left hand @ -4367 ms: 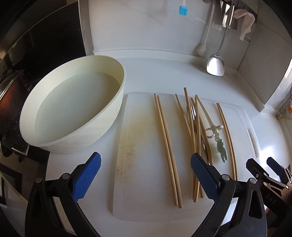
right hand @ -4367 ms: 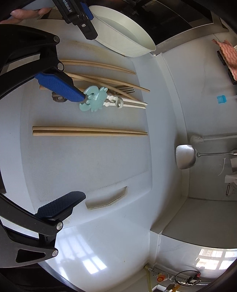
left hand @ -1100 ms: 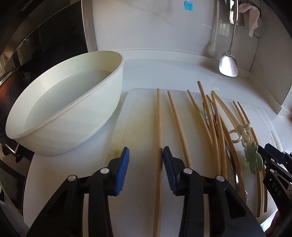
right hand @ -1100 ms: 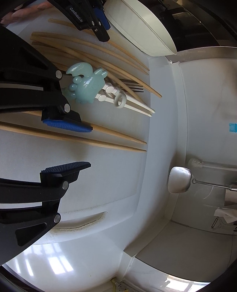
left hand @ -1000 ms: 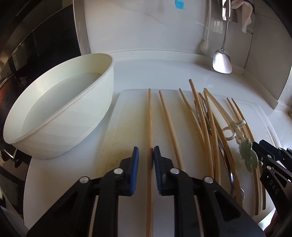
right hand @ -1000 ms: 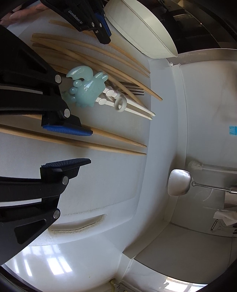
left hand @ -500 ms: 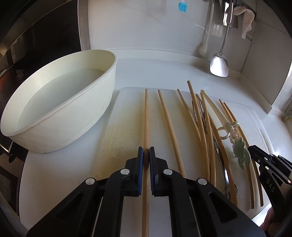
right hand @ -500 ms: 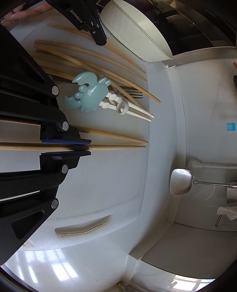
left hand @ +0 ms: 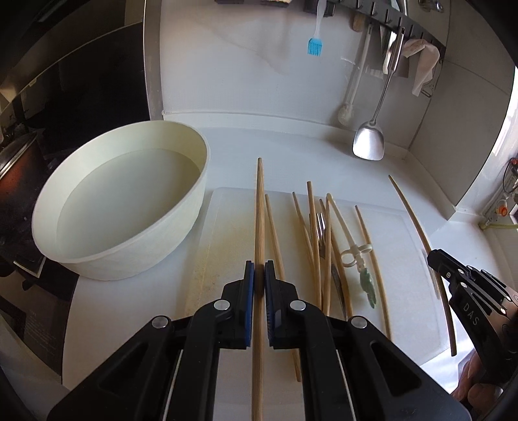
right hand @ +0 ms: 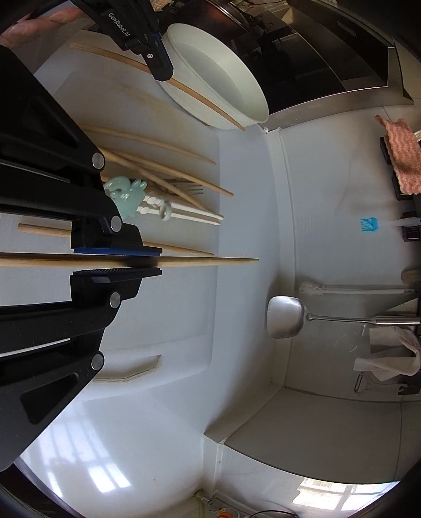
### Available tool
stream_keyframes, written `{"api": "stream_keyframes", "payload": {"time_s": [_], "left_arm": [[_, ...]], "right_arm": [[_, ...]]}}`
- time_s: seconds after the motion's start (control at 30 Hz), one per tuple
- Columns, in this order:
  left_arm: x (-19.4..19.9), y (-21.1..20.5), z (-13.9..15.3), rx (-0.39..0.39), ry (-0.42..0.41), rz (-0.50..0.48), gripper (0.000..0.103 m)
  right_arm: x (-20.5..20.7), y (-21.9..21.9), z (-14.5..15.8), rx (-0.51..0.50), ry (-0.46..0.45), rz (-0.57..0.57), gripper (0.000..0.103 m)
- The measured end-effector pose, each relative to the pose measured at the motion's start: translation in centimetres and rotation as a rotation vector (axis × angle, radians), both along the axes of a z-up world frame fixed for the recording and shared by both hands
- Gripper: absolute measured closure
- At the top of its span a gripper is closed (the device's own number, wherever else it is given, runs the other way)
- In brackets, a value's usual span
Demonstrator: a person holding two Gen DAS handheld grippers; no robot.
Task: Organize utensils
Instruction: 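Lift both held chopsticks and carry them over the white basin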
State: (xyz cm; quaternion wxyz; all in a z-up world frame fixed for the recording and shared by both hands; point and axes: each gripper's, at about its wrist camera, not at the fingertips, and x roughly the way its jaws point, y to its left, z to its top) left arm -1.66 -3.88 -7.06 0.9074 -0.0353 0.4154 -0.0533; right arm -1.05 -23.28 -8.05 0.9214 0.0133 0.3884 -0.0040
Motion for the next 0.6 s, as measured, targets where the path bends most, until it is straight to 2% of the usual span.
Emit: {"api": "stream_keyframes", "payload": {"time_s": [0.2, 0.37, 0.6], "left_arm": [[-1.2, 3.4, 4.5, -0.003, -0.019, 0.082, 0.096], [-0.8, 7.4, 6.7, 0.014, -0.035, 0.140, 0.096], [2.2, 14.4, 7.1, 0.026, -0.036, 0.165, 0.096]], "right_arm": [[0.6, 3.0, 4.7, 0.016, -0.037, 0.090, 0.096], [2.4, 7.5, 7.4, 0.054, -0.061, 0.167, 0.096], [6.6, 16.1, 7.6, 0.108, -0.048, 0.231, 0.097]]}}
